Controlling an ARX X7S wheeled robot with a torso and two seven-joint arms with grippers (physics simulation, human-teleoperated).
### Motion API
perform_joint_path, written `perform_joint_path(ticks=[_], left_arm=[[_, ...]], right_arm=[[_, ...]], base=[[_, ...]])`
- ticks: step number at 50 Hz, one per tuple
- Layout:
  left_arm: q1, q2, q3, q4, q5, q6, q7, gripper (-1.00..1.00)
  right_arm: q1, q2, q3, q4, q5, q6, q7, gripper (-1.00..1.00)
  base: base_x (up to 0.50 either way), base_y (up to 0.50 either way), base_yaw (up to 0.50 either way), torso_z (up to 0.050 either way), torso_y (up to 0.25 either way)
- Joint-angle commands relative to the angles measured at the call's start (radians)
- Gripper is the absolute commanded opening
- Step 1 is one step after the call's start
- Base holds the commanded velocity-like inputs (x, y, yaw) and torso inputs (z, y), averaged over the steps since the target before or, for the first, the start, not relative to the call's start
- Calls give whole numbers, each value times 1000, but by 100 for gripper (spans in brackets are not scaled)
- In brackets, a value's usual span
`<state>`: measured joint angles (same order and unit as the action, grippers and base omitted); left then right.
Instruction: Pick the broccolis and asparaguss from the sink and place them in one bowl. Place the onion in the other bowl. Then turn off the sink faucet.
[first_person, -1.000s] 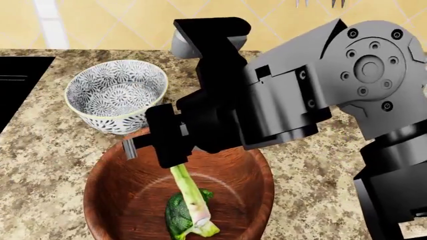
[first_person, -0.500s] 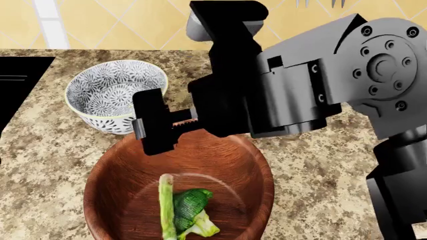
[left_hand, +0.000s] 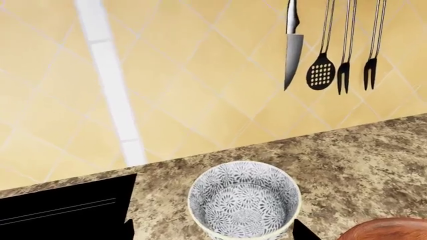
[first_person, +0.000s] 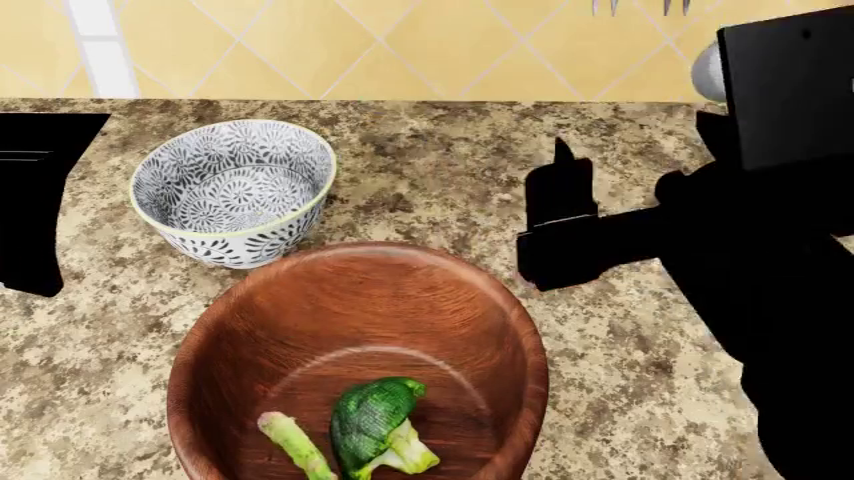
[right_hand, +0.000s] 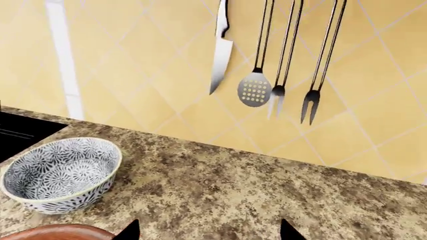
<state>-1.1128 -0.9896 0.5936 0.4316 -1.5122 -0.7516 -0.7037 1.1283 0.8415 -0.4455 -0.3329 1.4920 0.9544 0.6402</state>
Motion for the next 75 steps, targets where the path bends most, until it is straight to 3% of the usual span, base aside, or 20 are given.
perform_joint_path(ticks=[1, 8, 33, 75], left_arm=[[78, 28, -1, 14, 85, 73, -15, 100], [25, 34, -19, -13, 53, 55, -24, 100], [93, 21, -35, -15, 52, 107, -12, 100], [110, 16, -44, -36, 71, 128, 7, 100]], right_arm=[[-215, 150, 121, -221, -107, -175, 26, 100], [-213, 175, 149, -221, -98, -189, 17, 100], [-213, 212, 154, -257, 30, -143, 118, 100], [-300, 182, 161, -264, -37, -211, 106, 100]], base=[[0, 0, 0, 0, 0], [0, 0, 0, 0, 0], [-159, 62, 0, 0, 0], [-48, 497, 0, 0, 0]])
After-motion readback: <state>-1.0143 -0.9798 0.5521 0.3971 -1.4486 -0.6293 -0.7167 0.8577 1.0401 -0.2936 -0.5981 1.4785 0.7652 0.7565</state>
